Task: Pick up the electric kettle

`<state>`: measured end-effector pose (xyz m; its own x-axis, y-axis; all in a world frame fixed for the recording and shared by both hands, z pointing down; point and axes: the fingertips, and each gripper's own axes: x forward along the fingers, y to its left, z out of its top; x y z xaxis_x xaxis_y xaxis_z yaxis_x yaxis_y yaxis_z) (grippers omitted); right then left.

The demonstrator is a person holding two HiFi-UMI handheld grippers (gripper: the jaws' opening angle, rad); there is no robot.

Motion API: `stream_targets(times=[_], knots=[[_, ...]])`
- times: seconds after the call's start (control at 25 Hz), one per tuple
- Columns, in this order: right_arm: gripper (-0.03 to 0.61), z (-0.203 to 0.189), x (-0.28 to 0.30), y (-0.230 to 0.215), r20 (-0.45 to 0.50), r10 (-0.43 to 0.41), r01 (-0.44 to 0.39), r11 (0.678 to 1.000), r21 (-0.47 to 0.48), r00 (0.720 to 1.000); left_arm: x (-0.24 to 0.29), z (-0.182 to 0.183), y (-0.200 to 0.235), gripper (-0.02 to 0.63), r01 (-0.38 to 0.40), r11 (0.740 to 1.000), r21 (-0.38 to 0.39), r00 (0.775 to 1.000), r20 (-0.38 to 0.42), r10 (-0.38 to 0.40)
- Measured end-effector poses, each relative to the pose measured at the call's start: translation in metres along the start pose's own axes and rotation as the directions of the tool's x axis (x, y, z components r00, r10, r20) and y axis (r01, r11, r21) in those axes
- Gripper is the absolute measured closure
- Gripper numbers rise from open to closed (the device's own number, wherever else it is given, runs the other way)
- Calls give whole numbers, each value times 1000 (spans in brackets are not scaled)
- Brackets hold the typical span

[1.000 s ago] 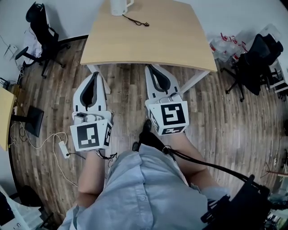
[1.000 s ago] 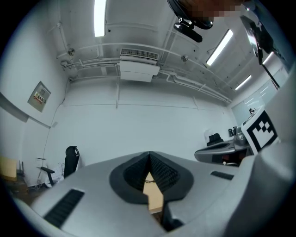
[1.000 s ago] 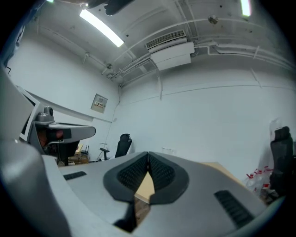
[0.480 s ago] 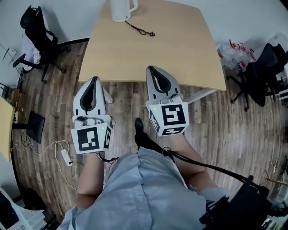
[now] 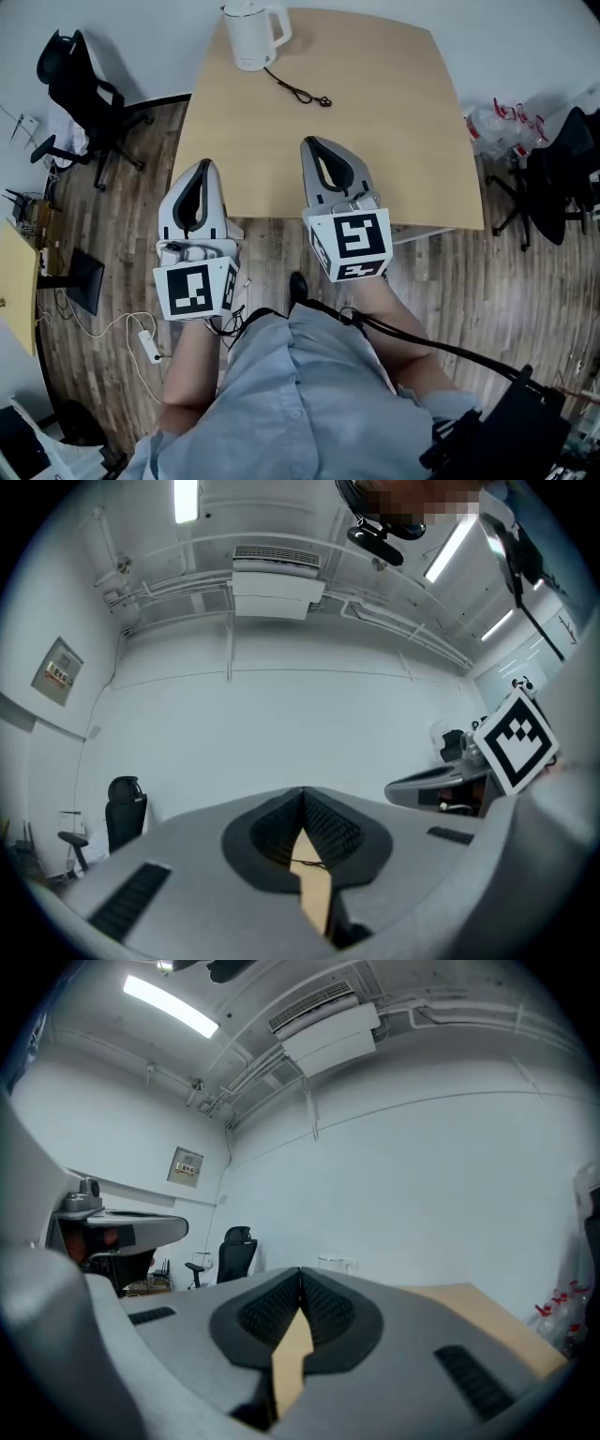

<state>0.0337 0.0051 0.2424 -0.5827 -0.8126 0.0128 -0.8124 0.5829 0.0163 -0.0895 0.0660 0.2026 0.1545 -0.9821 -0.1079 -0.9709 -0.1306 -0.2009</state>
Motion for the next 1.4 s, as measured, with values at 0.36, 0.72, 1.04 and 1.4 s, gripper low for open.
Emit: stream_targets(times=[0.36,0.72,1.04,1.4], knots=[[577,7,46,-24,19,2,-2,1000,-4,1000,43,-4,21,614,-34,999,12,999,8,34],[577,4,102,-47,12,-16,16,1000,-8,1000,96,-21,48,614,-41,999,-1,999,3,41],[577,-9,166,-55,-33,-30,30,999,-14,999,151,-47,83,614,-23,999,-31,1000,-22,22],[577,-33,240,-73,-110,-93,93,996,-6,990,220,-86,125,614,28,997,-73,997,-70,-33]])
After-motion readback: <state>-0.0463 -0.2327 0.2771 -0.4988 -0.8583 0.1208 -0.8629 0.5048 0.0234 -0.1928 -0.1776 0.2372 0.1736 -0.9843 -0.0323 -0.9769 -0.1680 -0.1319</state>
